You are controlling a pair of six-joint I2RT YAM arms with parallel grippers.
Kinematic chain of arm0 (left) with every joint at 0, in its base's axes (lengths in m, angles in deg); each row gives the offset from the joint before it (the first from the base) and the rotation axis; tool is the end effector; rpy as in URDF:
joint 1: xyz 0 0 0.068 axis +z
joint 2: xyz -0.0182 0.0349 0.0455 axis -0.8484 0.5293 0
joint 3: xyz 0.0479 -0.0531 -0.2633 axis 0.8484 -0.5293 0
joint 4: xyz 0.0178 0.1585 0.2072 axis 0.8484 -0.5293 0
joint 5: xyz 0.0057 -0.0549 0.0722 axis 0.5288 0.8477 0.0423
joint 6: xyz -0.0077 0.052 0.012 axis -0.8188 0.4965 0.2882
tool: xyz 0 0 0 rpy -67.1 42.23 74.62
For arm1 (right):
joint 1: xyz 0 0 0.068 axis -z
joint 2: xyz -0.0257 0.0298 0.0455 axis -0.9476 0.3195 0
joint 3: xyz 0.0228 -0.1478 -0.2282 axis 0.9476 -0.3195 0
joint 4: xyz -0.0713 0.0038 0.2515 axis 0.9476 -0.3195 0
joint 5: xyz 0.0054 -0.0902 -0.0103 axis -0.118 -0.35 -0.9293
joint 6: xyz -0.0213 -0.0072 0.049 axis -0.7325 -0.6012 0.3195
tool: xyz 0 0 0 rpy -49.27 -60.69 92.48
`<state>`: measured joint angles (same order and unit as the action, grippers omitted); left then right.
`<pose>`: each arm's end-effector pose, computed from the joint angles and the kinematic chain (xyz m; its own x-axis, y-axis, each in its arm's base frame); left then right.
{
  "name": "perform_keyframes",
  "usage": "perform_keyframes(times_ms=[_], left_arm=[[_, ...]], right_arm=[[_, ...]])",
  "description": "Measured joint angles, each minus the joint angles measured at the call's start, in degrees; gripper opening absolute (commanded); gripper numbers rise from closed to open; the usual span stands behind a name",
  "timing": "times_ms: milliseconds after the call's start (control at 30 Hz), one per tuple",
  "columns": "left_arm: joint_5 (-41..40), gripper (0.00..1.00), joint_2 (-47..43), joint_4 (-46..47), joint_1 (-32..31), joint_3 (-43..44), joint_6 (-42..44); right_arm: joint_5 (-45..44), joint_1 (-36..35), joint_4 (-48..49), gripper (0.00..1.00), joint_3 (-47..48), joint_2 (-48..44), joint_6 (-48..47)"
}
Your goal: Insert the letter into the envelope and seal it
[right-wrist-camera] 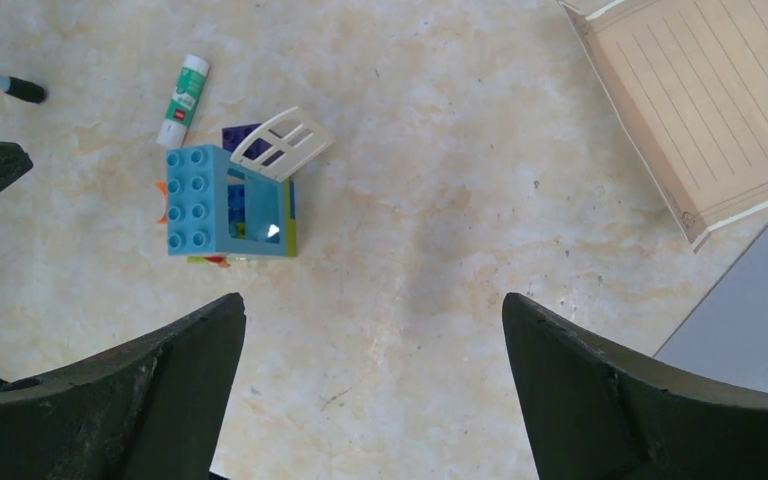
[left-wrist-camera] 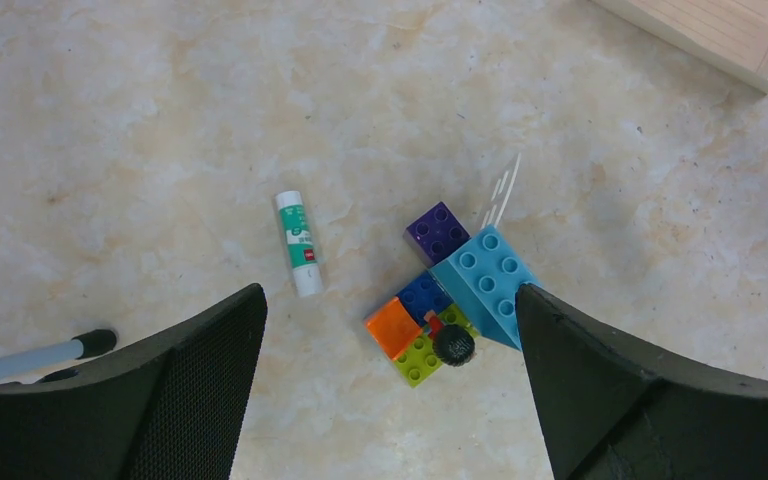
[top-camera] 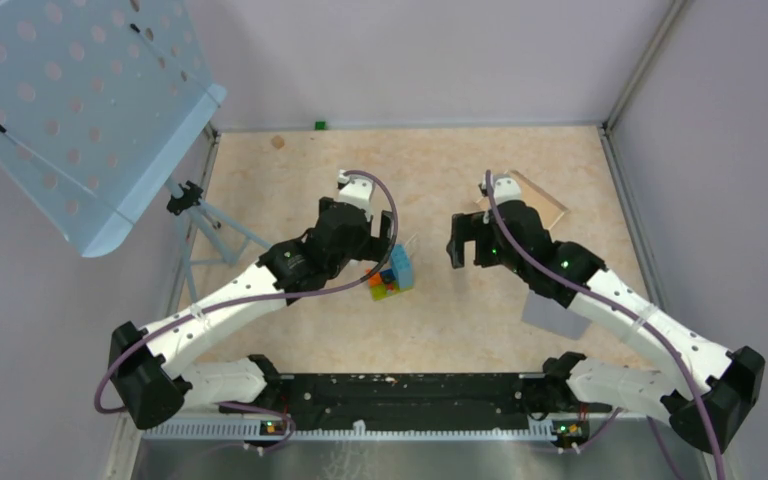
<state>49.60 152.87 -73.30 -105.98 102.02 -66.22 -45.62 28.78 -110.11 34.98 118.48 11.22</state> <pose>0.1845 -0.1832 0.3199 -0.4808 0.0851 -0.8727 0.3114 0.9470 -0.0792 0.1676 0.1411 0.3240 -0.5835 -0.0252 -0.8117 -0.2866 0.9416 0.1767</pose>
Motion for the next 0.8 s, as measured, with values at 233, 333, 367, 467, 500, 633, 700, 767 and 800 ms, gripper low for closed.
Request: perform_keyframes(times_ms=[233,333,367,467,500,633,700,767,800], left_arm=[[0.20,0.99,0.00,-0.85,0.31,0.00,0.37],[0.35,0.99,0.00,-1.46,1.07,0.00,0.31],[0.46,0.99,0.00,-1.62,1.42,0.00,0.26],[1.01,0.99,-0.02,-1.97,2.49,0.00,-0.11],[1.36,0.99,-0.02,-2.12,2.99,0.00,-0.31],[2.93,0.99,-0.02,-2.60,5.01,0.00,-0.74],[4.07,0.99,-0.02,-2.62,6.47,0.00,-0.81],[5.29,0.99,-0.02,-2.67,8.04,0.02,-0.96],[5.90,0.99,-0.02,-2.86,8.76,0.11,-0.98]], right_arm=[[-0.09,-1.84,0.22,0.99,-3.30,0.00,0.44],[-0.33,-4.57,0.70,0.99,-6.16,-0.04,1.64],[-0.33,-5.27,1.18,0.99,-7.17,-0.09,2.03],[-0.98,-8.59,3.37,0.99,-11.39,-0.26,4.24],[-1.53,-10.45,4.57,0.99,-13.33,-0.26,5.31],[-3.80,-16.55,8.35,0.99,-17.70,2.10,8.87],[-4.74,-18.78,10.97,0.99,-18.53,5.03,10.43],[-6.23,-21.05,14.73,0.99,-19.04,8.61,11.98],[-6.78,-21.84,16.28,0.99,-19.10,10.29,12.66]])
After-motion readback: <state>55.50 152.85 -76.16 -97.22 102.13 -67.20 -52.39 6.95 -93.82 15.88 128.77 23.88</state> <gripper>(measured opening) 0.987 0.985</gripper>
